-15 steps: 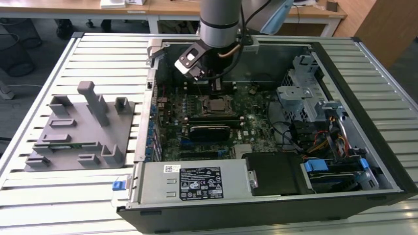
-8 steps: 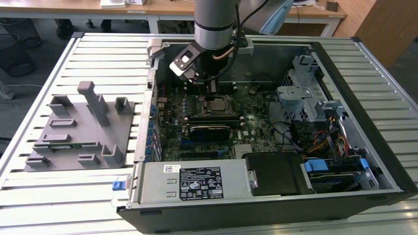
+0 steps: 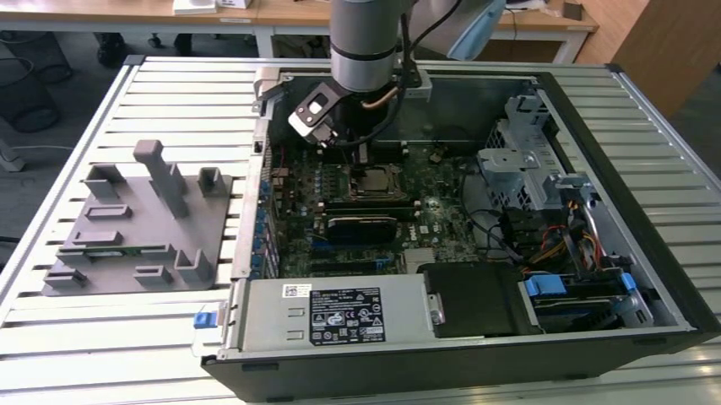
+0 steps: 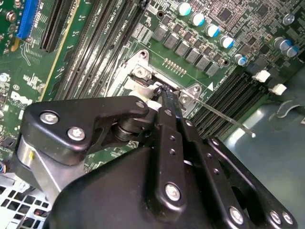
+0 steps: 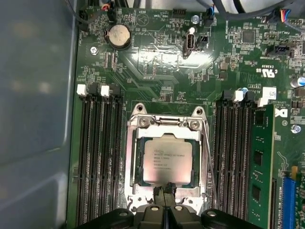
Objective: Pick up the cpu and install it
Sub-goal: 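Close the cpu cover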
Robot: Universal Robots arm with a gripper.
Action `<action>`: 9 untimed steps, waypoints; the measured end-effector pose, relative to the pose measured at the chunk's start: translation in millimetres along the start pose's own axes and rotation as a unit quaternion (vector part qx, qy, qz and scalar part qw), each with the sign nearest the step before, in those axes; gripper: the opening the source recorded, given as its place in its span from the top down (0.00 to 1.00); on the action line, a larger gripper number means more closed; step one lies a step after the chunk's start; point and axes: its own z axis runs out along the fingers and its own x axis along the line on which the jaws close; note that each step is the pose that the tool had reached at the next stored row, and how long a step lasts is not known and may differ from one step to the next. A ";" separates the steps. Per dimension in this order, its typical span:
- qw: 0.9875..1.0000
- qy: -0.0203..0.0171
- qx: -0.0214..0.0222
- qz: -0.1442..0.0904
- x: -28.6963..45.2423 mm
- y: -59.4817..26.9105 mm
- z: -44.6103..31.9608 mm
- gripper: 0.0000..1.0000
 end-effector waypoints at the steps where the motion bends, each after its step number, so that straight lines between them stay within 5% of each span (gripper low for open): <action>1: 1.000 0.000 0.000 0.000 0.0 -0.2 0.9 0.89; 9: 1.000 0.000 0.000 0.000 0.1 -2.7 4.9 0.89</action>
